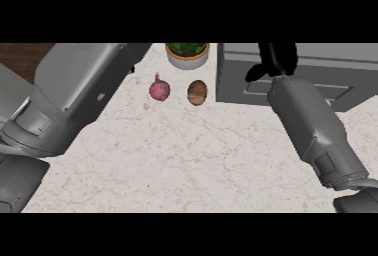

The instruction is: Pick up the can, place it into the drawer and close the drawer

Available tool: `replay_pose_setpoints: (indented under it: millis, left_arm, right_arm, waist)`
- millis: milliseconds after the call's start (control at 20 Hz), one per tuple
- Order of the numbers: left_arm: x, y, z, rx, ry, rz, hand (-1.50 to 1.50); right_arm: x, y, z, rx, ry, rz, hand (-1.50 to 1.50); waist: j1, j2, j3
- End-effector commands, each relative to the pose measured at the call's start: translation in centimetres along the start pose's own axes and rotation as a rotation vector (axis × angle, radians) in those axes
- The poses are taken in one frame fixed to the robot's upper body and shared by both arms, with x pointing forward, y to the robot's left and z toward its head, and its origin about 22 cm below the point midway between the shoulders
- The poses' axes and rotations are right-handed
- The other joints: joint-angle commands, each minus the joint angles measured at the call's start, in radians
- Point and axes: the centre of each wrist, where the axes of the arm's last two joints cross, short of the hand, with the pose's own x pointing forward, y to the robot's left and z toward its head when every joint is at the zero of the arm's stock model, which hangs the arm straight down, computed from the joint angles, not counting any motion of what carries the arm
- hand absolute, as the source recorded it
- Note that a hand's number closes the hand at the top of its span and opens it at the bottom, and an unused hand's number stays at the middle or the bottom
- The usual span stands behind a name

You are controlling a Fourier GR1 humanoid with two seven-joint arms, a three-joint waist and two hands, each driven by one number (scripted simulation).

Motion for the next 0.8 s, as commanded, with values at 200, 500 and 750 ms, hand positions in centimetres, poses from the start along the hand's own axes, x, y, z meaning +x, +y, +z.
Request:
replay_pose_setpoints:
  millis: [200, 500, 750]
  left_arm:
    - [0.4, 2.1, 0.4, -0.008, -0.004, 0.007, -1.50]
    - [-1.3, 4.0, 0.9, -0.020, 0.004, 0.002, -1.50]
    - [-2.5, 4.4, 1.8, -0.035, 0.024, 0.001, -1.50]
  right_arm:
    - [1.5, -1.8, -3.0, -0.074, -0.017, -0.025, -1.50]
    - [2.6, -3.1, -4.4, -0.096, -0.008, -0.184, -1.50]
    - [1.6, -3.6, -4.8, -0.117, -0.035, -0.211, -1.50]
  waist:
    - [0.026, 0.000, -0.001]
    - [0.033, -0.003, 0.000]
    - [0.029, -0.005, 0.000]
